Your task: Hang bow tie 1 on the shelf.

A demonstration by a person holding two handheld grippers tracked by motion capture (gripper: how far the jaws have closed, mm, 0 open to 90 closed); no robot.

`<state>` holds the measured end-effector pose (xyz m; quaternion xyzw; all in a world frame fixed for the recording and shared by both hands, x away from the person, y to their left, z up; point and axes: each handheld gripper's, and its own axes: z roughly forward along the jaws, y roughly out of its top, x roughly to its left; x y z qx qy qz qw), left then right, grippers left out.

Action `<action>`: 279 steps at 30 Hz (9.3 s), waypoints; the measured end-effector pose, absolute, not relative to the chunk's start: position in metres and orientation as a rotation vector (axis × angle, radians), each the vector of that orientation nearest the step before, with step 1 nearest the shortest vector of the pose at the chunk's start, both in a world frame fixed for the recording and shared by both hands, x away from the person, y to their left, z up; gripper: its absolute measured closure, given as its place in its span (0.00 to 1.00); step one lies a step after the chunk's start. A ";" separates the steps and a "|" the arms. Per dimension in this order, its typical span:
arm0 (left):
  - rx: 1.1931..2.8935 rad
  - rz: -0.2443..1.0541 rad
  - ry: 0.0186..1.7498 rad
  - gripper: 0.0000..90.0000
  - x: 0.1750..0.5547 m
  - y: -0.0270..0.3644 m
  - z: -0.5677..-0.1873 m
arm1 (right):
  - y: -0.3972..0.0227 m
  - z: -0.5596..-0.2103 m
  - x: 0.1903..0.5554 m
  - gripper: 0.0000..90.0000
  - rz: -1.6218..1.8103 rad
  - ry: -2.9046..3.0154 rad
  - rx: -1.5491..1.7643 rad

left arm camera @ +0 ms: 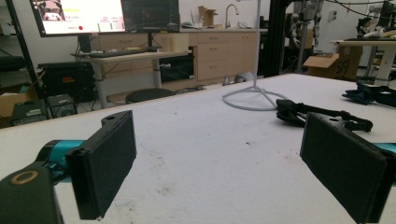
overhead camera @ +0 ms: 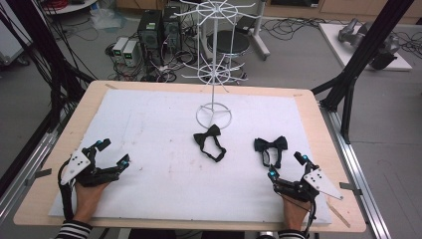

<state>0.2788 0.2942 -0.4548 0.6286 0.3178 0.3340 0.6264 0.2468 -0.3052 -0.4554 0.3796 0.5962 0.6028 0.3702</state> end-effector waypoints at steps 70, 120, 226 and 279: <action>1.424 0.765 0.728 0.12 0.278 0.296 -0.455 | -0.334 -0.350 0.322 0.01 1.374 2.141 0.783; 1.426 0.771 0.723 0.12 0.278 0.295 -0.455 | -0.298 -0.344 0.421 0.02 0.792 2.781 0.350; 1.425 0.775 0.723 0.13 0.277 0.295 -0.455 | -0.279 -0.370 0.439 0.84 0.589 2.893 0.337; 1.424 0.777 0.725 0.13 0.277 0.295 -0.455 | -0.283 -0.303 0.431 0.83 1.418 2.264 0.739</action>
